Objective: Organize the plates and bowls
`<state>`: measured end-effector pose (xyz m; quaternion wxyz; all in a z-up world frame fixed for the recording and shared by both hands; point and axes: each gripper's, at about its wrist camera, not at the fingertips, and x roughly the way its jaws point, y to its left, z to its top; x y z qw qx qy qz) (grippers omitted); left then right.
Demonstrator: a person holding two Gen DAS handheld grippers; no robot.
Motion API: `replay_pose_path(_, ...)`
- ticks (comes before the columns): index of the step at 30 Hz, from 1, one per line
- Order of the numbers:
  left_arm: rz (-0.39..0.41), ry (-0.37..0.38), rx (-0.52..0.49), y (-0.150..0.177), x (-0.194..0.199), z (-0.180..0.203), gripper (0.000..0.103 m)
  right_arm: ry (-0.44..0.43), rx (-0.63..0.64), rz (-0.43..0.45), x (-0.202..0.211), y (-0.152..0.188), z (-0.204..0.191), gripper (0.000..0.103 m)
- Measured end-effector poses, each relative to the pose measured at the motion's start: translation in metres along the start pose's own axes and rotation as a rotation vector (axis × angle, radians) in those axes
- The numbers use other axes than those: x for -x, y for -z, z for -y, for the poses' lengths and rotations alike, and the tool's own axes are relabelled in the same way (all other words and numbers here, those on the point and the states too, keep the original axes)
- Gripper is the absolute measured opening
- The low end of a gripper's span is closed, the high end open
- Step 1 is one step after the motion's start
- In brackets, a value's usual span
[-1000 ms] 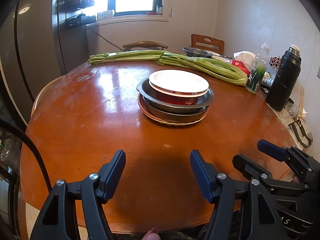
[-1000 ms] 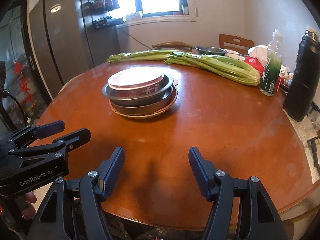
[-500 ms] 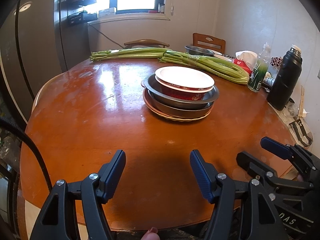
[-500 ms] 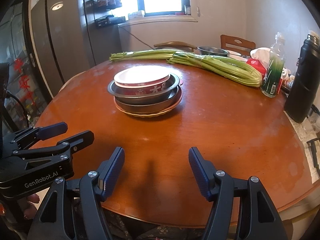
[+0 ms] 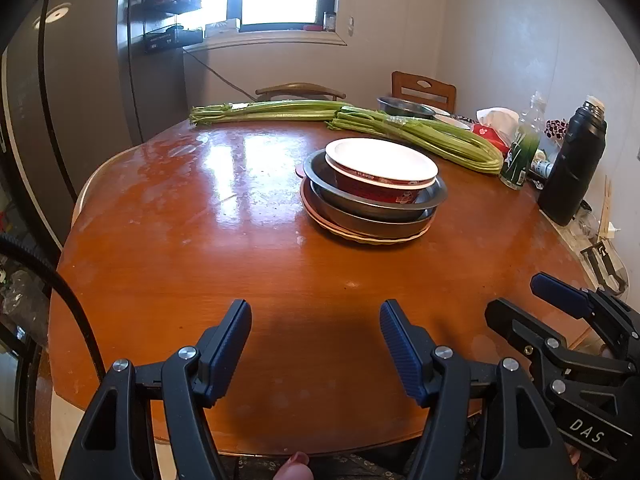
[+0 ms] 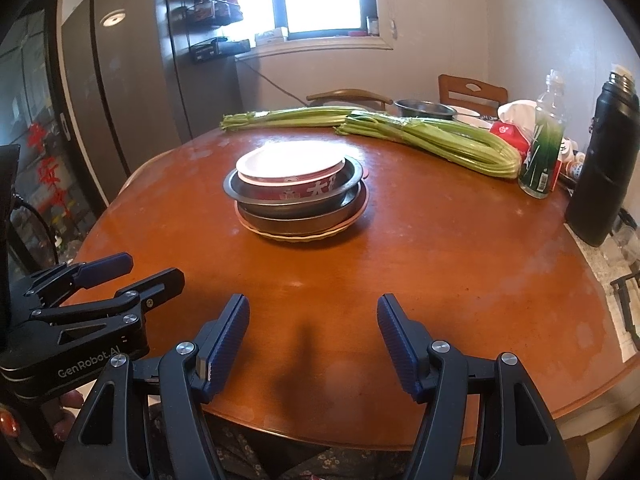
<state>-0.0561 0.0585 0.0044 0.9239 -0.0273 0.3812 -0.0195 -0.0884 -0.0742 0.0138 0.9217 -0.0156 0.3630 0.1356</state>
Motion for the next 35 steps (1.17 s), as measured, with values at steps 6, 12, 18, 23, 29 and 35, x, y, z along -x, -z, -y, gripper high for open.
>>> replay_pose_path(6, -0.004, -0.012, 0.003, 0.001, -0.001, 0.000, 0.066, -0.002, -0.005, -0.003, -0.001, 0.003, 0.001, 0.068)
replay_pose_path(12, -0.004, -0.020, -0.003, 0.002, 0.000, 0.002, 0.067, -0.005, -0.005, -0.005, 0.000, 0.006, 0.001, 0.068)
replay_pose_path(18, -0.002, -0.020, -0.012, 0.003, 0.001, 0.005, 0.067, -0.004, 0.007, -0.005, 0.001, 0.009, -0.001, 0.068)
replay_pose_path(23, -0.007, -0.019, -0.015, 0.003, -0.001, 0.004, 0.067, -0.001, 0.007, -0.007, 0.001, 0.010, 0.000, 0.068)
replay_pose_path(29, -0.015, -0.028, -0.016, 0.001, -0.006, 0.005, 0.067, 0.001, 0.014, -0.006, -0.001, 0.009, 0.006, 0.068)
replay_pose_path(35, -0.044, -0.034, 0.007, -0.005, -0.017, -0.005, 0.067, 0.000, 0.006, -0.015, -0.008, 0.006, 0.021, 0.068)
